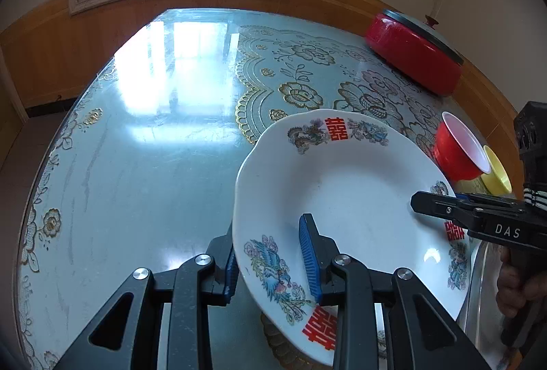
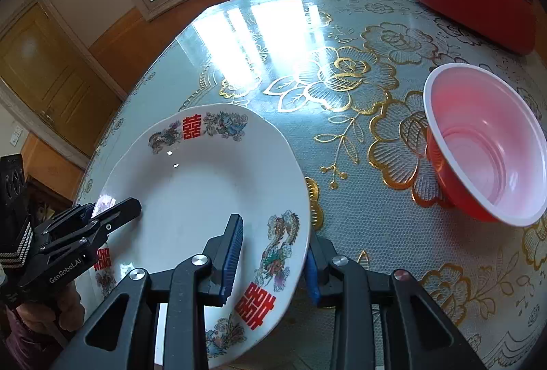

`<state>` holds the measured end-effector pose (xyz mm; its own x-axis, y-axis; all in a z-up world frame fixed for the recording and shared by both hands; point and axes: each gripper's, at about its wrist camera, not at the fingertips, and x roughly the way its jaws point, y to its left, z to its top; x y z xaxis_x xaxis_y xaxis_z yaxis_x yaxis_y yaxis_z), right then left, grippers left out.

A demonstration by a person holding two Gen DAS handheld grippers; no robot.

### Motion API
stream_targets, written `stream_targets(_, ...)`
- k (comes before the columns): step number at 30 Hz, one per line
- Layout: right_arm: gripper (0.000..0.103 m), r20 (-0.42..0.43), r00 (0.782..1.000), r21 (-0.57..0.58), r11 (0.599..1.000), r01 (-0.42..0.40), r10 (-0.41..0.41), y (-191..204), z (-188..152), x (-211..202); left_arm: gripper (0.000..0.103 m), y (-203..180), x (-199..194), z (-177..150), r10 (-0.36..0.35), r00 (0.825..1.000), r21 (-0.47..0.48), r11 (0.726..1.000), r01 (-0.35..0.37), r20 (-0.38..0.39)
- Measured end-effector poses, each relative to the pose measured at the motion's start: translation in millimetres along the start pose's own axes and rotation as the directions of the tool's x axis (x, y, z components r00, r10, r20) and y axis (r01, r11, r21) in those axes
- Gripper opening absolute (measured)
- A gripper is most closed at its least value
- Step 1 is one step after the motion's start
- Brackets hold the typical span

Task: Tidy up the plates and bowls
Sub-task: 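Lift the deep plate with the left tool and carry it over the stack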

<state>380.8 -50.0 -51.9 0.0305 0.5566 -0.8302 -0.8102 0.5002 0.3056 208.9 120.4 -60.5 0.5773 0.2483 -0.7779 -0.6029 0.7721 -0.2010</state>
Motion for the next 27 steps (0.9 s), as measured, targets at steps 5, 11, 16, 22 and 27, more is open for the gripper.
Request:
stream_targets(5, 0.032, 0.024, 0.998, -0.015, 0.999, -0.051, 0.051, -1.2, -7.7, -10.0, 0.031, -4.6, -14.0, -10.4, 0.003, 1.000, 0.009, 1.000, -0.003, 0.016)
stream_targets(11, 0.032, 0.045, 0.995, -0.049, 0.995, -0.083, 0.085, 3.2, -21.4, -20.5, 0.030, -8.8, -34.3, -18.4, -0.003, 0.997, 0.034, 0.999, 0.000, 0.071)
stream_targets(16, 0.032, 0.083, 0.992, -0.067, 0.994, -0.087, 0.092, 5.7, -32.2, -39.7, 0.030, -12.5, -50.6, -20.8, -0.024, 0.995, 0.031, 0.999, 0.021, 0.094)
stream_targets(22, 0.032, 0.153, 0.983, -0.064, 0.993, -0.095, 0.104, 8.0, -42.8, -78.1, 0.030, -31.5, -79.2, -24.6, -0.069, 0.987, 0.062, 0.996, 0.060, 0.146)
stream_targets(27, 0.032, 0.220, 0.969, -0.037, 0.994, -0.106, 0.112, -3.4, -65.8, -117.9, 0.031, -54.7, -101.2, -31.0, -0.147, 0.973, 0.102, 0.986, 0.130, 0.176)
